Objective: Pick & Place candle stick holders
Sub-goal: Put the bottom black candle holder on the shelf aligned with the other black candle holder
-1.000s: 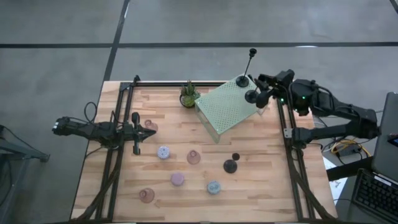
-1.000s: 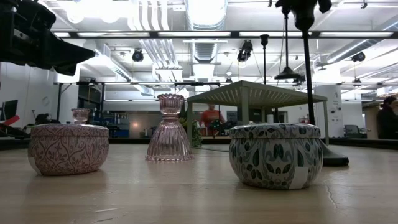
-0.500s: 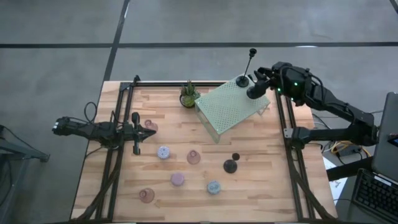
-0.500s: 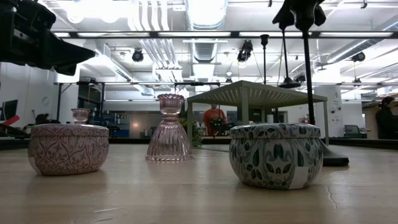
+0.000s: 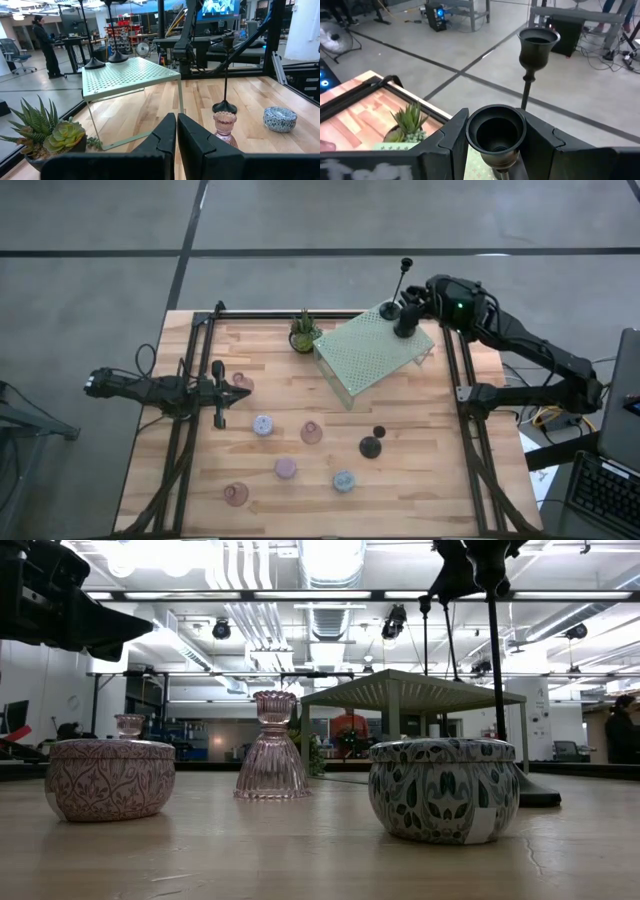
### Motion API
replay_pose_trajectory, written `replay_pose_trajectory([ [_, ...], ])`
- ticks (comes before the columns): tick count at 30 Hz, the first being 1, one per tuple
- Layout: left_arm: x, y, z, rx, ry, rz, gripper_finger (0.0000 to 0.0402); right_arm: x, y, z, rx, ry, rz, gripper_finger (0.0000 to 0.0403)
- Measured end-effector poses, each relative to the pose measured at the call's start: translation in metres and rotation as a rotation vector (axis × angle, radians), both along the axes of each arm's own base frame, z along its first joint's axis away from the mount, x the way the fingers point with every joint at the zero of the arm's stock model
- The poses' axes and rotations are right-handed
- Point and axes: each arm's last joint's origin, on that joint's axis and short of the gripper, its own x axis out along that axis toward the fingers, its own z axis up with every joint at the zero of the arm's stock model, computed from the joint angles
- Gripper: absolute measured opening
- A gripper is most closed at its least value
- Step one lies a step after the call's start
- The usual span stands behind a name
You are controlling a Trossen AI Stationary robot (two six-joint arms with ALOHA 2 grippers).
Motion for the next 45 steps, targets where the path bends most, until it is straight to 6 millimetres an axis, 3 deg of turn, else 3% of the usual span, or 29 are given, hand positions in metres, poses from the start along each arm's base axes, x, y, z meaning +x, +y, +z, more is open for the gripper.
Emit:
replay_pose_trajectory([
  [12, 0.000, 0.000, 0.000, 0.000, 0.000, 0.000, 0.0021, 0.011, -0.006, -0.007, 0.012, 0.026, -0.008, 0.0139],
  [21, 0.000, 0.000, 0.000, 0.000, 0.000, 0.000, 0.0021, 0.002, -0.004, 0.000, -0.014, -0.011, -0.027, 0.0166],
  [33, 0.000, 0.000, 0.000, 0.000, 0.000, 0.000, 0.0021, 0.000, -0.006, -0.001, -0.014, 0.006, -0.040, 0.0163],
  [45, 0.000, 0.000, 0.000, 0.000, 0.000, 0.000, 0.0021, -0.003, -0.007, 0.006, -0.053, 0.008, -0.038, 0.0226],
])
